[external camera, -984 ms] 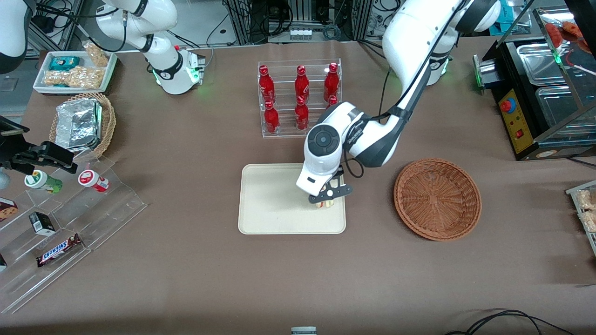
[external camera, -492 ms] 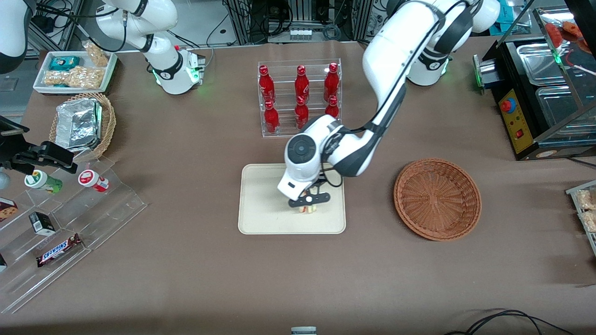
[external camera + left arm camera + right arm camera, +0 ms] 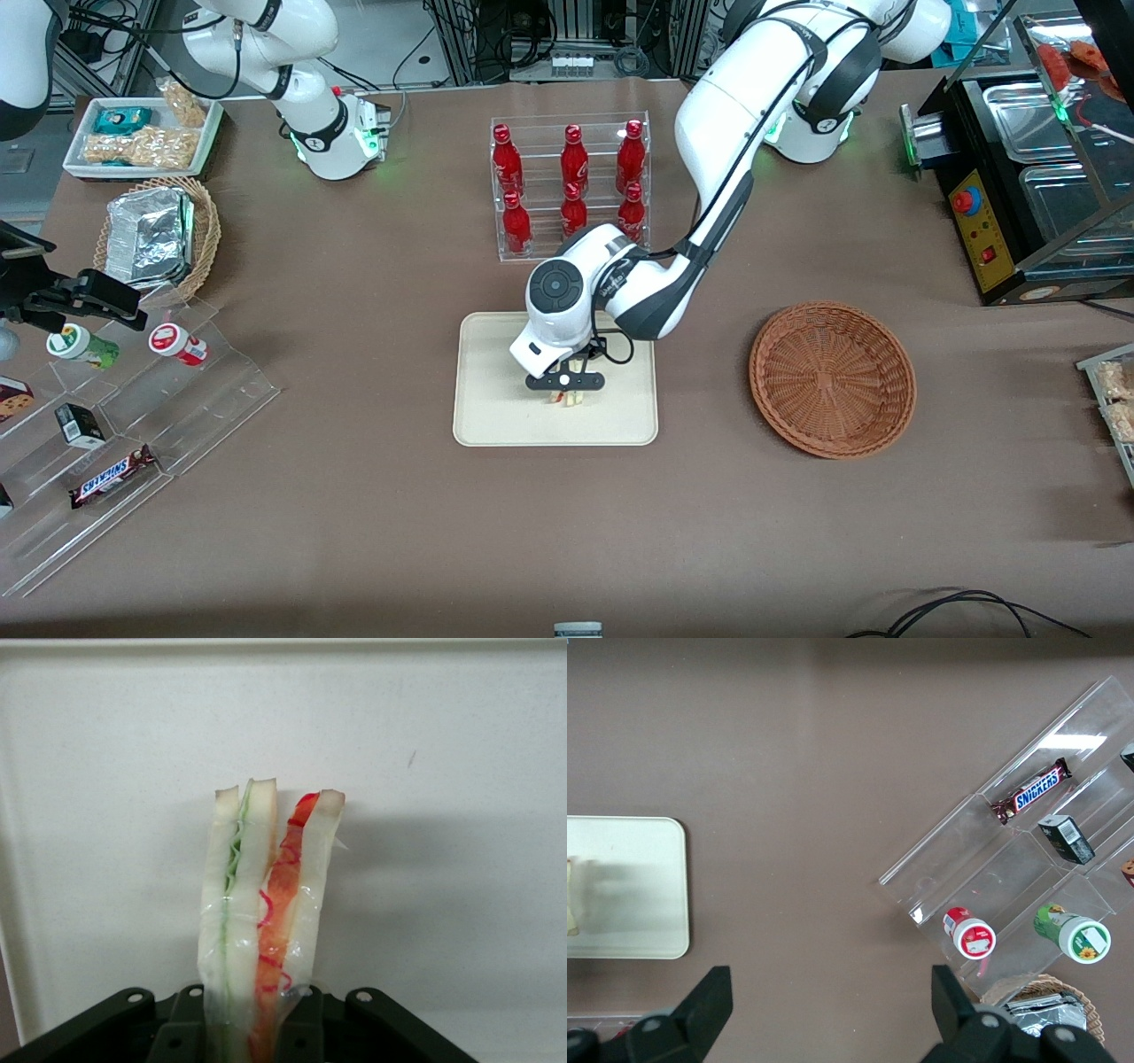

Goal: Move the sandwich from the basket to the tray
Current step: 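Lower the sandwich onto the tray and open the left gripper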

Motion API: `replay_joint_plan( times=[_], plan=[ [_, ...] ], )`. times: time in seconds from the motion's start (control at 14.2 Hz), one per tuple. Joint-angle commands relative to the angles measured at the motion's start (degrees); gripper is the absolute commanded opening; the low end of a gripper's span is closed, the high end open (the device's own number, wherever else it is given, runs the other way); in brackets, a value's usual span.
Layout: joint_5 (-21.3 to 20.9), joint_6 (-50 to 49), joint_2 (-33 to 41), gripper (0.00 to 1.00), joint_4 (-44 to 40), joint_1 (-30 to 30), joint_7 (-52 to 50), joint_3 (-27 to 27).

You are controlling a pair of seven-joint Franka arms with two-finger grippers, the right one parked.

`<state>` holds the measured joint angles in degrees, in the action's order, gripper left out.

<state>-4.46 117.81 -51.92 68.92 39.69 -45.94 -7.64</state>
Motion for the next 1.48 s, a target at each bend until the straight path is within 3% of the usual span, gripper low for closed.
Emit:
replay_joint_plan(
  times=[0.0, 0.21, 0.28, 0.35, 0.42, 0.77, 1.05, 1.27, 1.41],
  plan=[
    [0.15, -0.04, -1.34, 0.18, -2.21, 0.22, 0.86, 0.08],
    [0.15, 2.42, -2.56, 0.21, -2.3, 0.39, -1.15, 0.08],
    [0.15, 3.3, -2.83, 0.35, -2.48, 0.48, -3.34, 0.08],
    [0.15, 3.57, -2.84, 0.77, -2.39, 0.48, -6.15, 0.08],
    [-0.02, 3.66, -2.92, 1.0, -2.39, 0.57, -7.74, 0.08],
    [-0.64, 1.47, -0.56, 1.0, -2.48, 0.13, -7.5, 0.43],
    [0.15, -10.11, 7.42, 1.0, -2.48, -3.98, -4.61, -0.1],
    [4.01, -17.5, 13.93, 1.0, -2.39, -7.68, -2.5, 0.16],
    [8.12, -25.65, 19.37, 1.0, -1.95, -12.07, 4.34, 0.16]
  ],
)
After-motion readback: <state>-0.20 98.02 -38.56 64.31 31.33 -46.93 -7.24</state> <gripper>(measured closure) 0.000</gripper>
